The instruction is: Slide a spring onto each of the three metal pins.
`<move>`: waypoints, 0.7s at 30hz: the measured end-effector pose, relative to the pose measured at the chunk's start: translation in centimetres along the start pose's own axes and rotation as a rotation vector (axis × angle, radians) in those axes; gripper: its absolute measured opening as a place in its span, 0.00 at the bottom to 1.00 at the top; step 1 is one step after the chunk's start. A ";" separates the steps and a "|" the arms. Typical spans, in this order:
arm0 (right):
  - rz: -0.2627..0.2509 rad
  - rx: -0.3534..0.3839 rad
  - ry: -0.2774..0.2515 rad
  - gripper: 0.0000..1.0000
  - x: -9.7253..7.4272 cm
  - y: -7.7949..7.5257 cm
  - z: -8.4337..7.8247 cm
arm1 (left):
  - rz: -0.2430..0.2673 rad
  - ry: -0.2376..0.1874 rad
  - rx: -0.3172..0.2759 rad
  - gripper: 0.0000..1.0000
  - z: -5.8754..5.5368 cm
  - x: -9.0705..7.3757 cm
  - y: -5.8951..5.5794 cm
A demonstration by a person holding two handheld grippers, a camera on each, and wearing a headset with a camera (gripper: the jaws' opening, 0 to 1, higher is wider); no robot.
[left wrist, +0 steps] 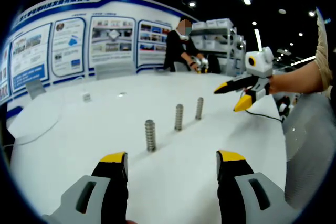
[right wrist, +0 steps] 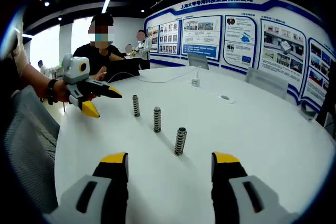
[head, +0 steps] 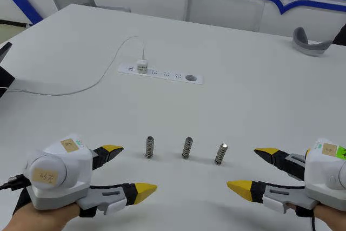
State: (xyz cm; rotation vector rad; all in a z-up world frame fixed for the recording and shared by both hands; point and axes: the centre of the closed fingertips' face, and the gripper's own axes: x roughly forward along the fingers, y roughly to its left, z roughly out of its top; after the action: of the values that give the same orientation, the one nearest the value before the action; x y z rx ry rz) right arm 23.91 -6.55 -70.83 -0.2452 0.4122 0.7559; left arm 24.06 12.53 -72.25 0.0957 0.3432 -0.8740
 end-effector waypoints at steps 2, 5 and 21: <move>0.001 0.000 -0.002 0.65 0.0 0.0 0.0 | 0.001 0.000 -0.001 0.70 0.0 0.0 0.0; 0.000 0.003 -0.001 0.65 0.0 0.0 0.0 | 0.001 0.001 0.000 0.70 -0.1 0.0 0.0; -0.045 0.039 0.062 0.28 -0.3 -0.8 -1.0 | -0.059 -0.007 -0.093 0.42 -1.4 0.1 -0.8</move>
State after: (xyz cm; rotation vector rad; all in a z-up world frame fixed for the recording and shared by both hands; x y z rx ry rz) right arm 24.04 -7.65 -71.54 -0.2408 0.4781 0.6971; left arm 23.13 12.28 -73.60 -0.0037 0.3816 -0.9151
